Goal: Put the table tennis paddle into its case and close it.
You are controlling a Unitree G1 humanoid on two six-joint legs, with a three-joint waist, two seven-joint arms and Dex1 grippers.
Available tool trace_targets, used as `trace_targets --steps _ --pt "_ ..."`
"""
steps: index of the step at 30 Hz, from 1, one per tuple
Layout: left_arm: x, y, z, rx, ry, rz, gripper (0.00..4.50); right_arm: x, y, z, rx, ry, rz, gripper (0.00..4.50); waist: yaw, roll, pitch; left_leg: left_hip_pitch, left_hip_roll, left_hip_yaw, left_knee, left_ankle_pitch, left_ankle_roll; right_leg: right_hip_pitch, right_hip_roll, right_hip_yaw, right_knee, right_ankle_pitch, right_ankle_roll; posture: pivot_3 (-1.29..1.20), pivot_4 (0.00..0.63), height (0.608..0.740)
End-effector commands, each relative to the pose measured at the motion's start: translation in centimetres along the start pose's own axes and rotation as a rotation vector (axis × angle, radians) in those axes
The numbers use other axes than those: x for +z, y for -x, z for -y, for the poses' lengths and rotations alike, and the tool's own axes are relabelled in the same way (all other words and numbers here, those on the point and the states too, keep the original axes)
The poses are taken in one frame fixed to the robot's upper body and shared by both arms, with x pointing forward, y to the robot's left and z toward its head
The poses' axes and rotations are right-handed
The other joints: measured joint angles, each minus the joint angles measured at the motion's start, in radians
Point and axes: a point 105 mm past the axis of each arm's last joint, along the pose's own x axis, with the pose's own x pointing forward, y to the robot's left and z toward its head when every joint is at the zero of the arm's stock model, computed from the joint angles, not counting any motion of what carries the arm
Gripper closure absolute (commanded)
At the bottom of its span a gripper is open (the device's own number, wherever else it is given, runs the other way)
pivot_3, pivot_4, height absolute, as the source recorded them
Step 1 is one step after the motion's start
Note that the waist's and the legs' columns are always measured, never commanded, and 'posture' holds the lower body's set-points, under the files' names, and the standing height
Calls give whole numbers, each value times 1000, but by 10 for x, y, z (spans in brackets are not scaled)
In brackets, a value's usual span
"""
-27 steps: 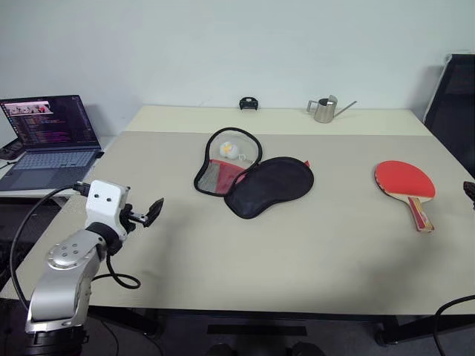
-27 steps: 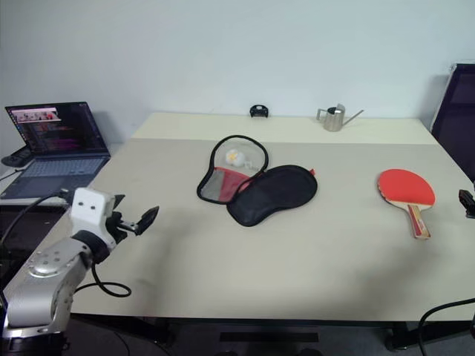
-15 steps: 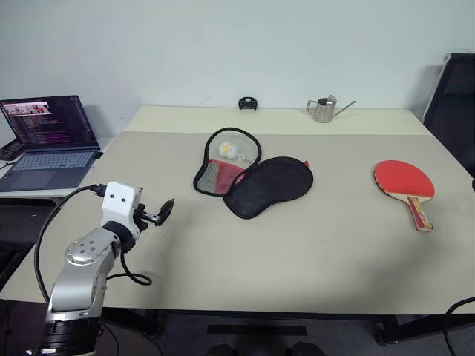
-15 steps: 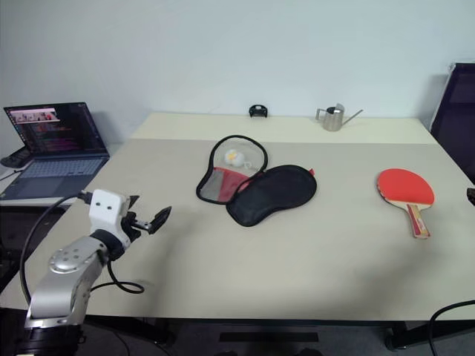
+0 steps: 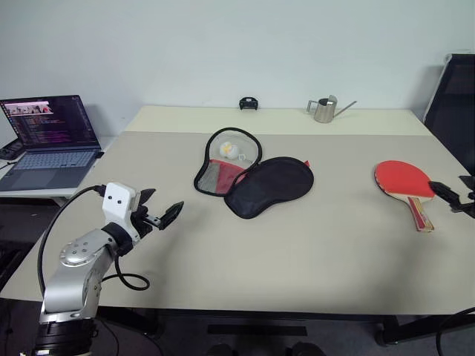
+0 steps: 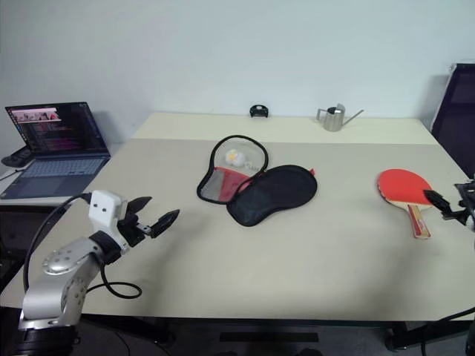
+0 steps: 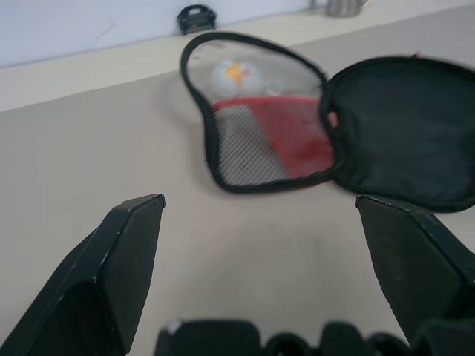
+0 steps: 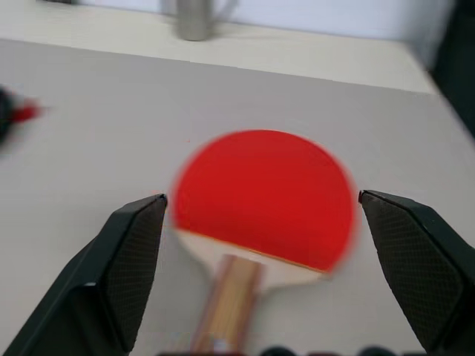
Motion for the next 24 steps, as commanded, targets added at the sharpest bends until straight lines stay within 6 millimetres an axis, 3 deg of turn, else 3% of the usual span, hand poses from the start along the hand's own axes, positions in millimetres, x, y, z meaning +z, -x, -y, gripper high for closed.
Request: trace_targets --steps 1,5,11,19,21,24 --pt "22 -2 -5 -53 -17 45 16 35 -4 -32 111 23 82 0 0 0 0 0 0 0 0 0 0 0 0 0 0 0 0 0 150 740" --pt "27 -10 -10 -113 -55 26 16 41 -9 -76 224 8 71 0 1 0 0 0 0 -2 0 0 0 0 0 -2 1 0 0 0 150 740" --pt "48 -24 7 -306 -61 44 16 25 -18 -144 387 -131 -63 0 4 0 0 -2 0 -4 0 0 0 -1 0 -3 0 0 0 0 150 740" --pt "51 -24 17 -508 -110 -31 16 24 -26 -235 602 -265 -95 0 0 0 0 -2 0 -4 0 0 0 -2 1 -3 0 0 -1 0 150 740" --pt "53 -26 14 -522 -129 -41 16 17 -33 -266 656 -346 -161 0 -3 0 1 -2 0 -4 0 0 0 -2 1 -3 0 0 -1 0 150 740" --pt "54 -26 12 -530 -141 -47 16 10 -40 -293 689 -370 -217 0 -5 0 1 -2 0 -5 0 0 0 -3 1 -3 1 -1 -1 0 150 740"
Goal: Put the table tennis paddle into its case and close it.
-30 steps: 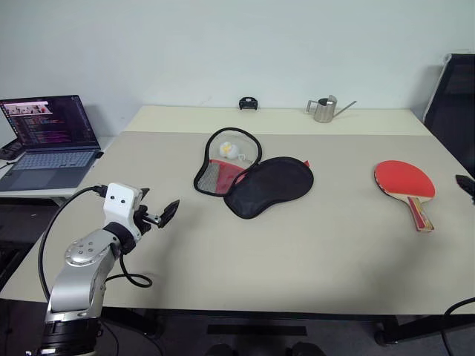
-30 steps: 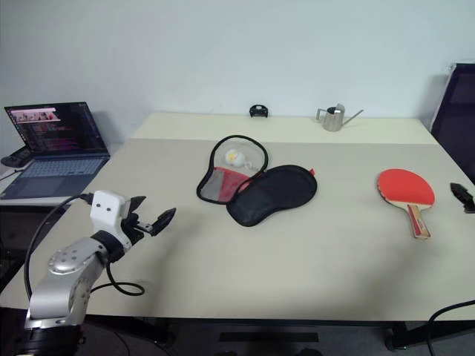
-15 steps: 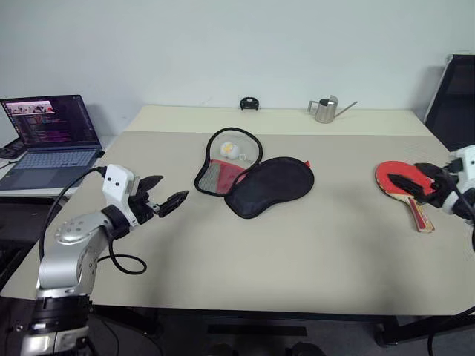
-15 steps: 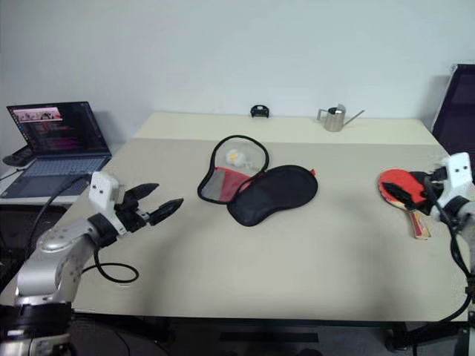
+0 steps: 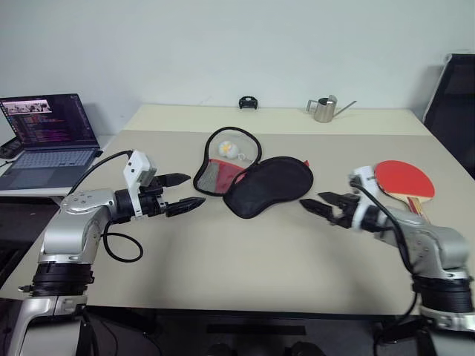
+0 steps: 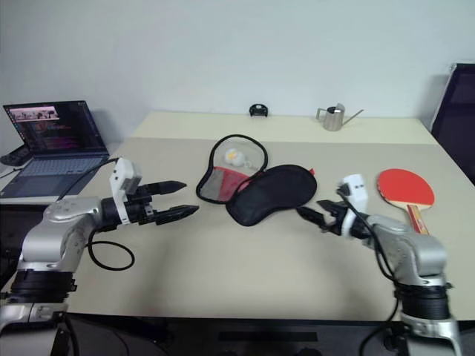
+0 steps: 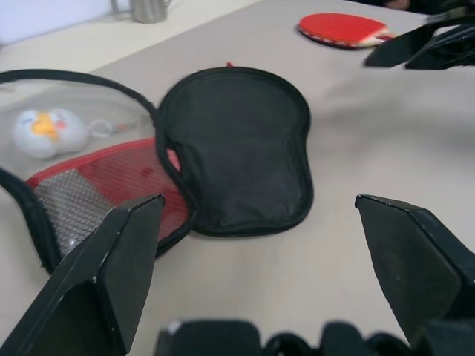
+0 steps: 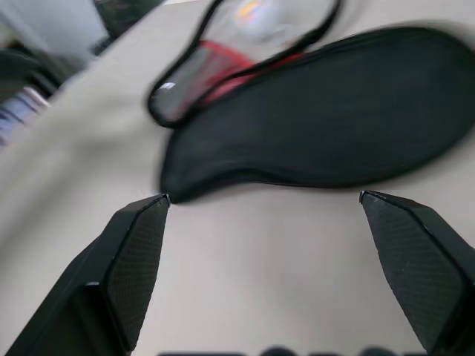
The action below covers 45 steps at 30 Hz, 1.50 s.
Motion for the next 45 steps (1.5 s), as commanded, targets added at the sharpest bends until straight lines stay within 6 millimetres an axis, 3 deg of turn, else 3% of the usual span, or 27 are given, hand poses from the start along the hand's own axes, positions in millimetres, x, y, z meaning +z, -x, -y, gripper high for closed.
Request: trace_targets --steps 1,9,21,32,35,45 --pt "13 7 -5 2 -64 1 16 -5 -19 -11 10 -1 -37 0 -2 0 0 0 0 0 0 0 0 0 0 0 0 0 0 0 150 740" --pt "14 9 -6 -2 -82 -14 16 -19 -49 -4 -63 -33 -72 0 -8 0 0 -1 -1 0 0 0 0 -1 0 0 0 0 0 0 150 740" --pt "15 8 -4 -13 -92 -20 16 -10 -93 -13 -76 -97 -10 0 -23 0 0 -2 -1 0 0 0 0 -3 0 0 1 0 0 0 150 740" --pt "15 8 -3 -10 -99 -24 16 -19 -111 -26 -80 -102 -19 0 -23 0 0 -4 -1 0 0 0 -1 -6 0 1 2 0 0 0 150 740" --pt "15 9 -2 -14 -100 -26 0 -22 -112 -29 -81 -119 -23 551 -23 0 0 -4 -1 0 0 1 -1 -6 0 1 2 0 0 0 150 740" --pt "10 6 3 -31 -100 -39 0 -29 -110 -23 -118 -267 -27 4116 -23 0 0 -4 -1 0 0 1 -2 -7 0 1 2 0 0 0 150 740"
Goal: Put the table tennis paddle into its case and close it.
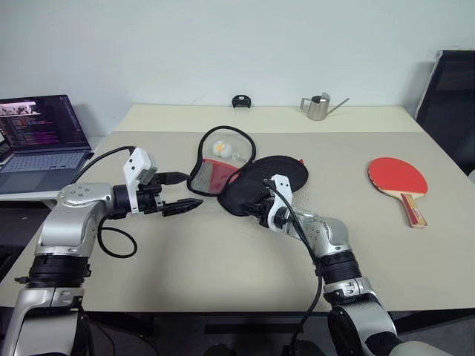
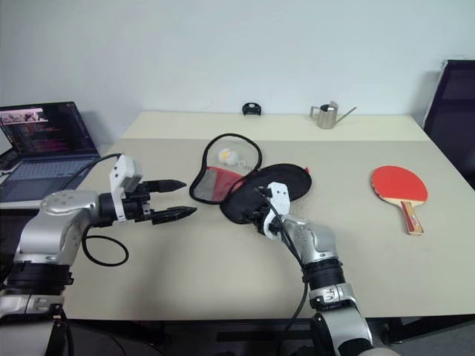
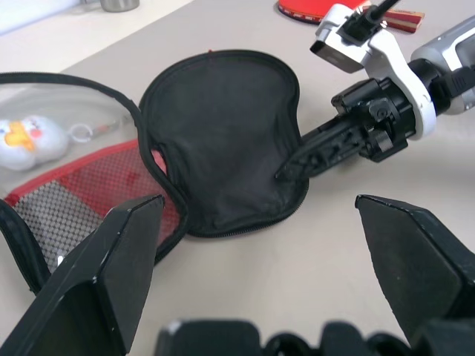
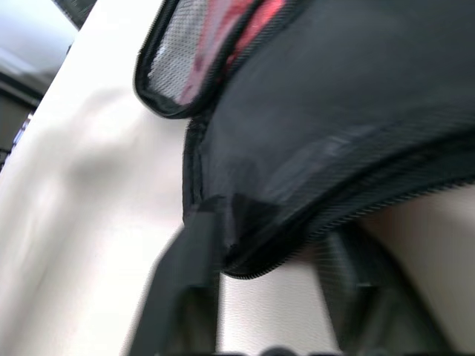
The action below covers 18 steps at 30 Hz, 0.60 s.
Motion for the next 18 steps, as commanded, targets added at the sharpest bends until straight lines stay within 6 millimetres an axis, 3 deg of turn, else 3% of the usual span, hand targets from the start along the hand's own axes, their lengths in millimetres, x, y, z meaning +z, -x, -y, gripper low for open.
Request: trace_targets --steps 1,8,18 --pt "13 2 3 -9 -66 11 0 3 2 -4 17 -41 19 4466 0 0 0 0 0 0 0 0 0 0 0 0 0 0 0 0 150 740" --pt "14 -7 14 -59 -64 17 0 5 20 -4 43 -77 6 4491 0 0 0 0 0 0 0 0 0 0 0 0 0 0 0 0 150 740" --pt "19 -17 36 -154 -62 29 0 -3 77 16 40 -35 -100 4491 2 0 0 -1 0 0 0 0 0 0 0 0 0 0 0 0 150 740"
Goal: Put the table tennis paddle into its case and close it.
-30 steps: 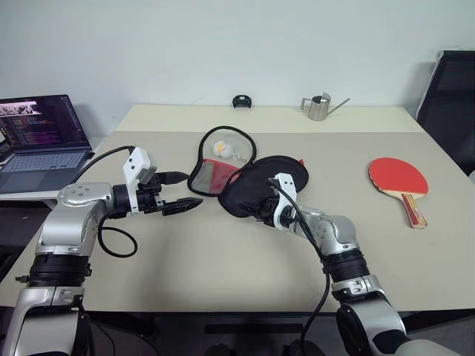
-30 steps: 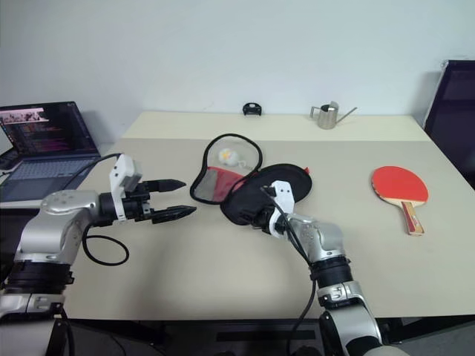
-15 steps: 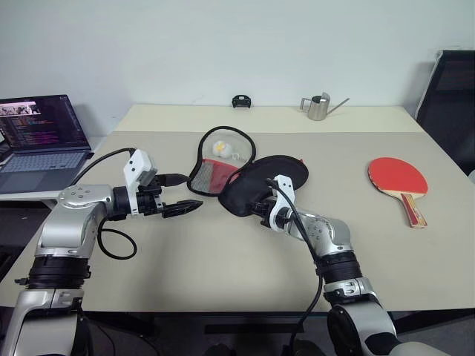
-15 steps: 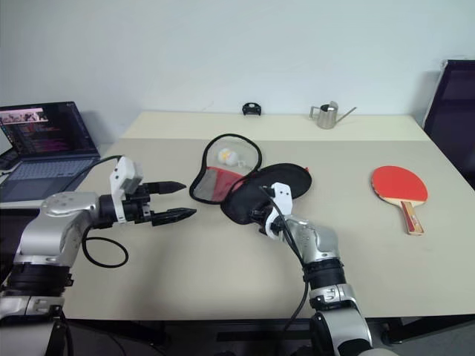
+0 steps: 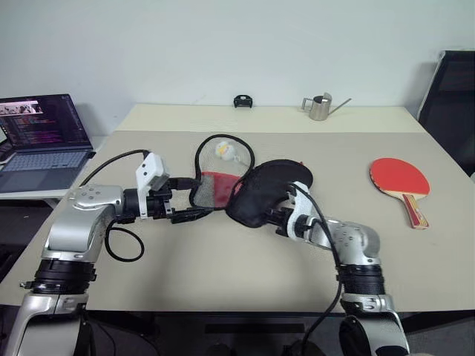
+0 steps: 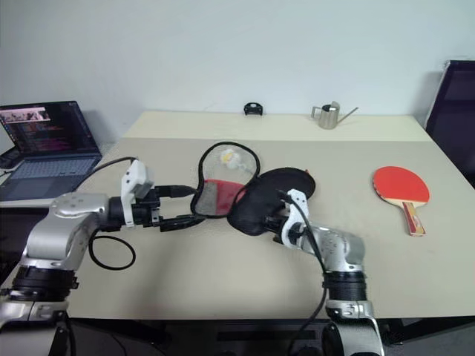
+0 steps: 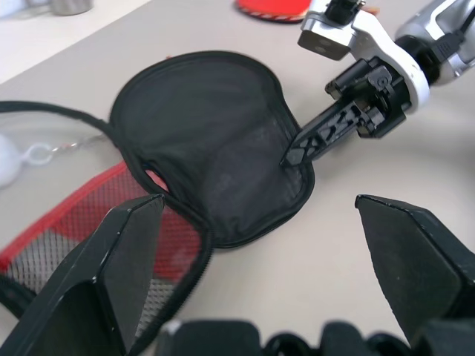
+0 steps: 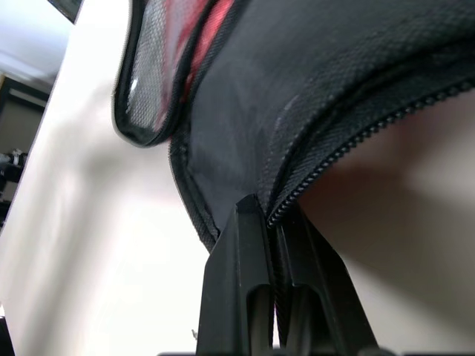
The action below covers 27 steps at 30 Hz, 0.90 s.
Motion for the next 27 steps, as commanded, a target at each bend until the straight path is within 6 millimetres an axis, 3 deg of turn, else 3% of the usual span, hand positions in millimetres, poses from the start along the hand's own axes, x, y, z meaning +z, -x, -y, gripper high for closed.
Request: trace_targets --steps 1,8,17,27 --pt "11 -3 8 -33 -35 23 0 3 20 -5 43 47 -13 4491 0 0 0 0 0 0 0 0 0 0 0 0 0 0 0 0 150 740" --pt "11 -12 16 -77 -32 23 0 6 42 16 -9 94 -58 4491 0 0 0 0 0 0 0 0 0 1 0 0 0 0 0 0 150 740" --pt "14 -25 24 -143 -36 26 0 24 78 61 -115 216 -151 4491 3 0 0 0 0 0 0 0 1 2 0 -1 -1 0 0 0 150 740" --pt "16 -36 30 -184 -43 37 0 37 87 82 -139 312 -214 4491 3 -1 1 0 0 0 1 0 1 2 0 -1 -1 0 0 0 150 740"
